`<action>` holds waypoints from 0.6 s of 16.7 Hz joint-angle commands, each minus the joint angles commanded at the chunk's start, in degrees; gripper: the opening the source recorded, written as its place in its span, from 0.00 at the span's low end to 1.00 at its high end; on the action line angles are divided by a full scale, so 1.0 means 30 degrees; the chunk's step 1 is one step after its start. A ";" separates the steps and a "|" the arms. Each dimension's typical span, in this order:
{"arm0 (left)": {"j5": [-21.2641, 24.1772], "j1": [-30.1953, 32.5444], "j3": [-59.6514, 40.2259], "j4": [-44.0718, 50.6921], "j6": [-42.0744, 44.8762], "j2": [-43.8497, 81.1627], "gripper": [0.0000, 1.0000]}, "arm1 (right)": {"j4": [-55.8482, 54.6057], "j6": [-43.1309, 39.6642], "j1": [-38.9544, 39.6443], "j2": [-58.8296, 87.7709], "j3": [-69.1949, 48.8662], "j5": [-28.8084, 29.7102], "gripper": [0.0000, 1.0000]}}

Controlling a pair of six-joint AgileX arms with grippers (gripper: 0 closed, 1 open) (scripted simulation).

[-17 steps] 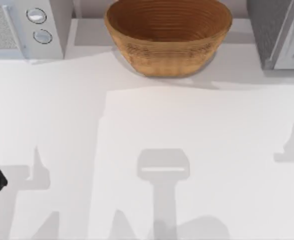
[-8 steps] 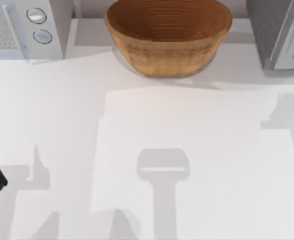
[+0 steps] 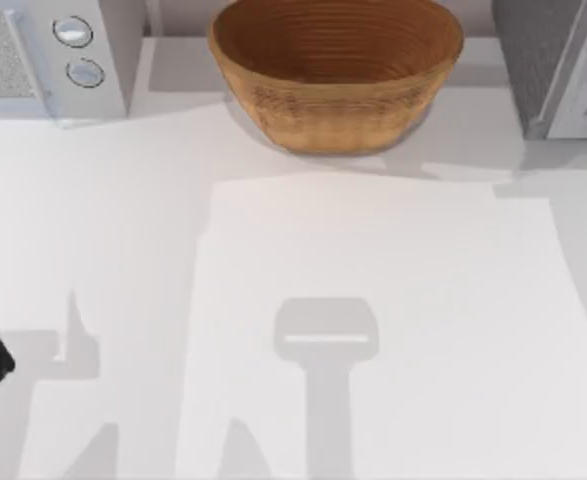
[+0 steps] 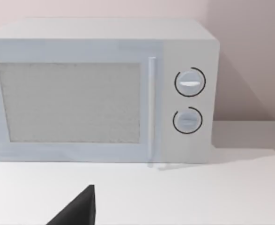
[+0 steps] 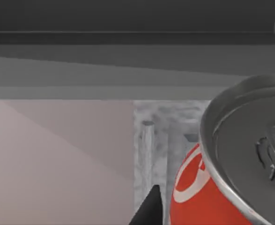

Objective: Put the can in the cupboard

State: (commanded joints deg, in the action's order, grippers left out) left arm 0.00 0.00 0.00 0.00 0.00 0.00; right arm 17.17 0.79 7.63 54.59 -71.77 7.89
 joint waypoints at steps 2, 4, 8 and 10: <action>0.0000 0.0000 0.0000 0.0000 0.0000 0.0000 1.00 | 0.0448 0.0011 0.0192 0.1406 -0.1822 0.0220 0.00; 0.0000 0.0000 0.0000 0.0000 0.0000 0.0000 1.00 | 0.0898 0.0030 0.0426 0.2852 -0.3791 0.0397 0.00; 0.0000 0.0000 0.0000 0.0000 0.0000 0.0000 1.00 | 0.1863 0.0063 0.0863 0.5836 -0.7781 0.0838 0.00; 0.0000 0.0000 0.0000 0.0000 0.0000 0.0000 1.00 | 0.2162 0.0066 0.0945 0.6799 -0.8975 0.1019 0.00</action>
State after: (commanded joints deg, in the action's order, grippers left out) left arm 0.00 0.00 0.00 0.00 0.00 0.00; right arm 23.66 0.98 10.47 74.99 -98.70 10.95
